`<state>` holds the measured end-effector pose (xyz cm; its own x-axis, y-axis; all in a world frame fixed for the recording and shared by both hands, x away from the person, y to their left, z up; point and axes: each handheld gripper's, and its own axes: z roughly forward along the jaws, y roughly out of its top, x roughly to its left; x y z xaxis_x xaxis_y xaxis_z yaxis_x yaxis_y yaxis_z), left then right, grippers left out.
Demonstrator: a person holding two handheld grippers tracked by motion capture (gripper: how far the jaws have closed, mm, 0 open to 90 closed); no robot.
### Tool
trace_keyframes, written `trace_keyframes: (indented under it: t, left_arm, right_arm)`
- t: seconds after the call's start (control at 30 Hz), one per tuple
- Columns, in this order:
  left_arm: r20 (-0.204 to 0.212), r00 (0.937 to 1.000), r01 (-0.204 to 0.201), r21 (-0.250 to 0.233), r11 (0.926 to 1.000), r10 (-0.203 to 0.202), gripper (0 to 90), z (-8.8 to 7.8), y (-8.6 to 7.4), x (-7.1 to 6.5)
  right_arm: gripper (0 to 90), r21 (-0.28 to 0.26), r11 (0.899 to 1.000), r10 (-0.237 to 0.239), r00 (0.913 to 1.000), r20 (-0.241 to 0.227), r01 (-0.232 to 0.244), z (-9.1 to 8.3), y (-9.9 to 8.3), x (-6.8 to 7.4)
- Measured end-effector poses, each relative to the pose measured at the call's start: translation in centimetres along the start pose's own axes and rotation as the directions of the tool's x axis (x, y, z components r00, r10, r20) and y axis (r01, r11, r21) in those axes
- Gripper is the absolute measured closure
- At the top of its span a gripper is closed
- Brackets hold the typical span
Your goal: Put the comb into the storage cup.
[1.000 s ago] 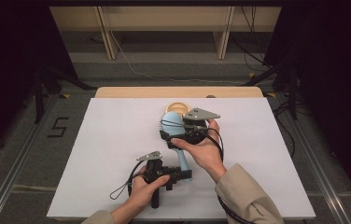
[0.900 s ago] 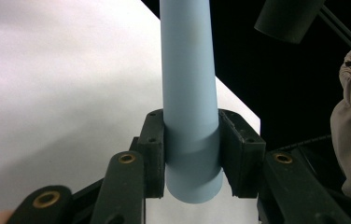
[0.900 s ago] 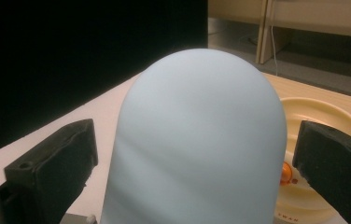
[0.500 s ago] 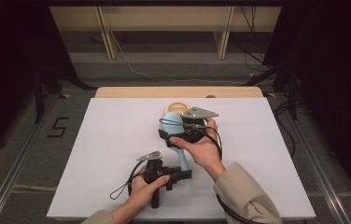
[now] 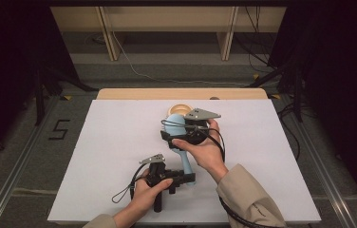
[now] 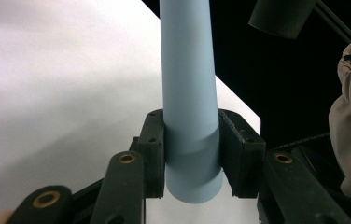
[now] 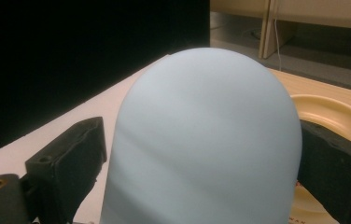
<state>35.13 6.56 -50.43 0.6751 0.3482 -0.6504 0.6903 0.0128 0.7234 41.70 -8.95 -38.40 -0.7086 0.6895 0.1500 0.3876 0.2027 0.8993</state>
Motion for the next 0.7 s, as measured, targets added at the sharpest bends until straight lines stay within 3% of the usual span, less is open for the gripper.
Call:
trace_keyframes:
  t: [0.7]
  left_arm:
    - [-0.001, 1.0000, -0.001, 0.003, 1.0000, 0.001, 63.5, 0.05, -0.07, 0.05]
  right_arm:
    - [9.7, 0.006, 1.000, 0.000, 1.0000, 0.004, 0.000, 0.24, 0.02, -0.08]
